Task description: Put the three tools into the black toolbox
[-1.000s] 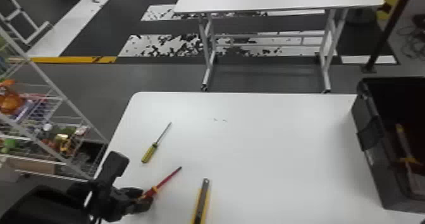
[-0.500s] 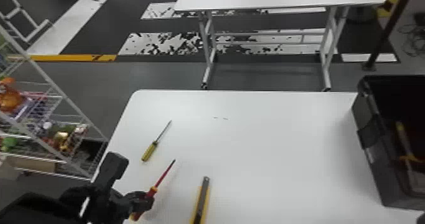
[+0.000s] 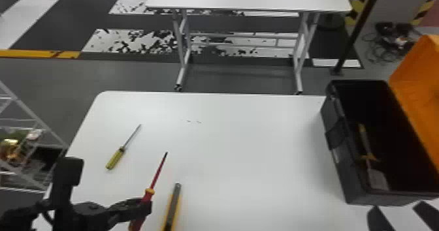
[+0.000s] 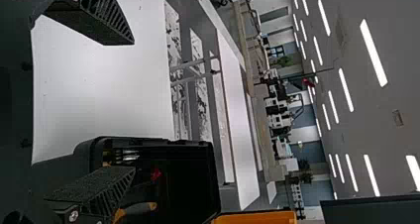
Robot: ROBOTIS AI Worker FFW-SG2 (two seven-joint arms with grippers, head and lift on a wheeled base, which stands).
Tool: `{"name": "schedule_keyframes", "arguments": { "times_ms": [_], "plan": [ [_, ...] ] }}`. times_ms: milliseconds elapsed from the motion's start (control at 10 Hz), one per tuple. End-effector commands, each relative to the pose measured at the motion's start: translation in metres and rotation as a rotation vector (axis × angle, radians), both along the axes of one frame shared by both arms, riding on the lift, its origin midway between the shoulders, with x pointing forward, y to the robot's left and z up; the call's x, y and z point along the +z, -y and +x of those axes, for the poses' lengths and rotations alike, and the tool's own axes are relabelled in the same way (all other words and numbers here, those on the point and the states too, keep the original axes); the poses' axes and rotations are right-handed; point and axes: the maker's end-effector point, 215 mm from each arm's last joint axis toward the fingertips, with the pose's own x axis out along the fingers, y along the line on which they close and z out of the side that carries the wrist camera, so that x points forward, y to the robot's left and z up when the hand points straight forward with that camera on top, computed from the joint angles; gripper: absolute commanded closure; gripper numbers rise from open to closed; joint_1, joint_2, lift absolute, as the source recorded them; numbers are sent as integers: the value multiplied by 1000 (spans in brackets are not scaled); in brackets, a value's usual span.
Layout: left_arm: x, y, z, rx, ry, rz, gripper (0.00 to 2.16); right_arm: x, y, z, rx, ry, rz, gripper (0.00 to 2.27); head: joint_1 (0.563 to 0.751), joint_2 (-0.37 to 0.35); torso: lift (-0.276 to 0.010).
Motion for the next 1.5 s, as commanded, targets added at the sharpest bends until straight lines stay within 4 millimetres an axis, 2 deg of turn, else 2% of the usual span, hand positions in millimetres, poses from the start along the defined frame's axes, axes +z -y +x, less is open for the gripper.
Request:
{"name": "schedule_keyframes", "arguments": {
  "times_ms": [0,100,300,400,600,700,1000,1200,1400],
  "plan": [
    [8,48,4,5,12,-134,2142,-18,-9,3,43,-95,36,100,695,-17,-51],
    [16,77,4,-16,13,-211,2142,-28,-14,5,72,-161,65,103,695,-87,-51],
    [34,122,1,-61,13,-350,2142,-41,-19,8,93,-276,100,103,695,-208,-51],
    [47,147,-5,-97,10,-440,2142,-49,-24,8,106,-346,120,103,695,-231,-51],
    [56,191,-27,-173,-46,-530,2142,-53,-36,10,144,-428,136,103,695,-345,-51],
    [61,207,-37,-201,-68,-569,2142,-56,-45,10,167,-473,154,103,695,-350,-51],
    [75,237,-63,-270,-133,-667,2142,-62,-81,1,253,-570,216,93,695,-350,-51],
    [77,242,-67,-284,-138,-677,2142,-60,-103,-5,297,-626,261,90,695,-350,-51],
    [74,240,-66,-284,-138,-664,2142,-41,-118,-12,339,-664,293,90,695,-350,-51]
  ]
}}
